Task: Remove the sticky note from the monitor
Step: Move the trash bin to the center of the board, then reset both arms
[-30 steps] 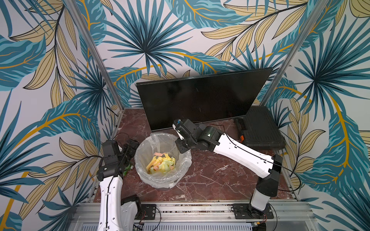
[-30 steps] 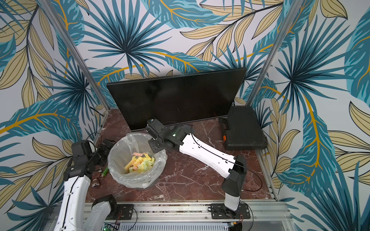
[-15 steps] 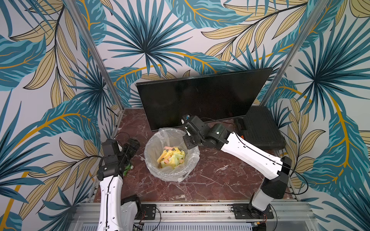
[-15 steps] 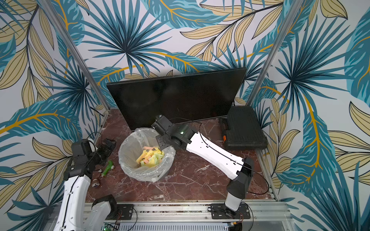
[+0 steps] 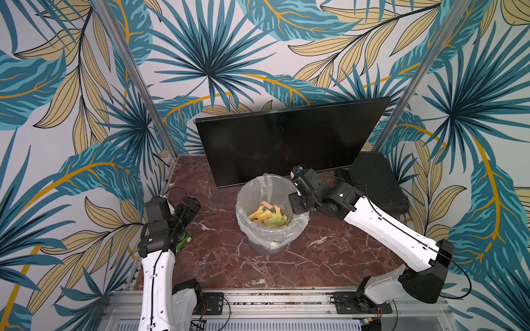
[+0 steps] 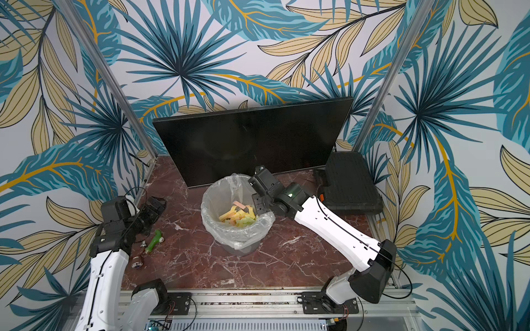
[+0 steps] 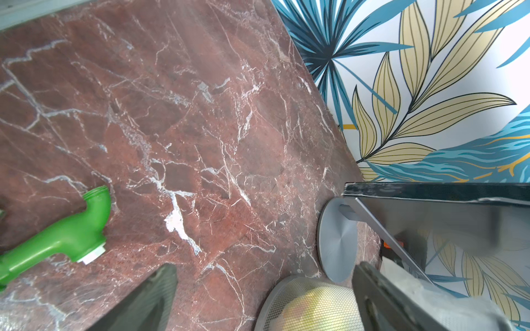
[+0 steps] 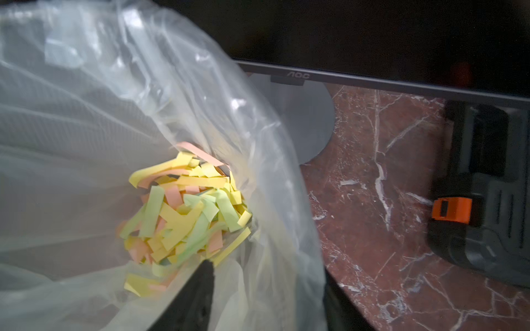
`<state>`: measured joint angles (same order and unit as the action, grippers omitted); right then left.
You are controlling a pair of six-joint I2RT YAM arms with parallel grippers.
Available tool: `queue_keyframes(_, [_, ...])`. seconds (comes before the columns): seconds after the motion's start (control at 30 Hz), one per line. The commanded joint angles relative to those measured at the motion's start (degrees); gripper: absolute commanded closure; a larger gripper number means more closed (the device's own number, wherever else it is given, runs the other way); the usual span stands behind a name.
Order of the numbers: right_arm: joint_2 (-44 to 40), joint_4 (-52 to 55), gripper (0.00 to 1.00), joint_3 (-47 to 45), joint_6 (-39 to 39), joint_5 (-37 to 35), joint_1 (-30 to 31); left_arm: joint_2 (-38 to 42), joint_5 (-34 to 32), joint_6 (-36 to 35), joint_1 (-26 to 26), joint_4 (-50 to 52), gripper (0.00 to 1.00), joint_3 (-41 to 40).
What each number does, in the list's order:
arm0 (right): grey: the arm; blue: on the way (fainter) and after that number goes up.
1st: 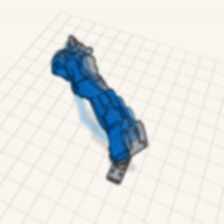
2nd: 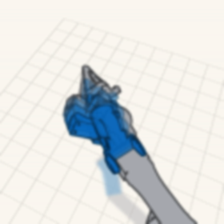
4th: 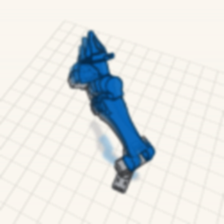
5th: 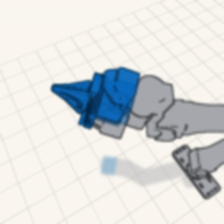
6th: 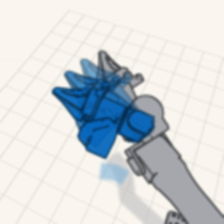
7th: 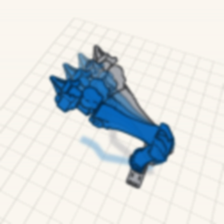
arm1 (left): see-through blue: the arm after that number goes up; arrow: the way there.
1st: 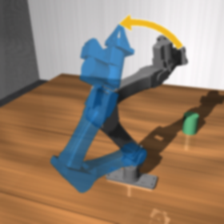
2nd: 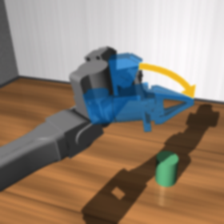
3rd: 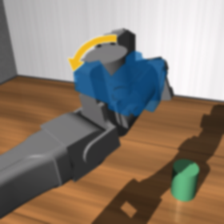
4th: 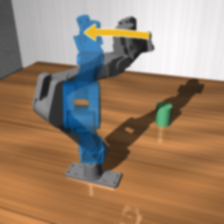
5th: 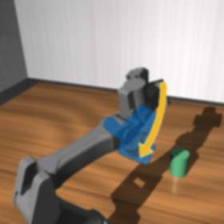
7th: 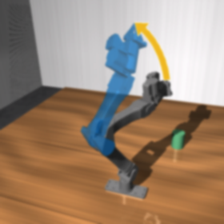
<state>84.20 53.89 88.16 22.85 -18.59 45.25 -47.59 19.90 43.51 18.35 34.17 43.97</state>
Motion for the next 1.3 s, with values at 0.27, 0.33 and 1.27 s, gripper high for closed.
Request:
queue_keyframes(0.27, [-10.5, 0.0, 0.01, 4.2, 0.6, -1.2, -3.9, -5.4, -9.3, -14.0, -5.5, 1.9, 0.0, 10.4])
queue_keyframes(0.33, [-14.3, 0.2, 0.01, 3.9, 0.6, -3.0, -6.5, -6.2, -11.2, -16.3, -6.2, 1.4, 0.0, 11.0])
queue_keyframes(1.27, [-17.8, -52.1, 0.0, -45.9, -3.3, -2.5, -57.2, -7.3, -20.0, -40.4, -9.1, -32.7, 0.0, -10.6])
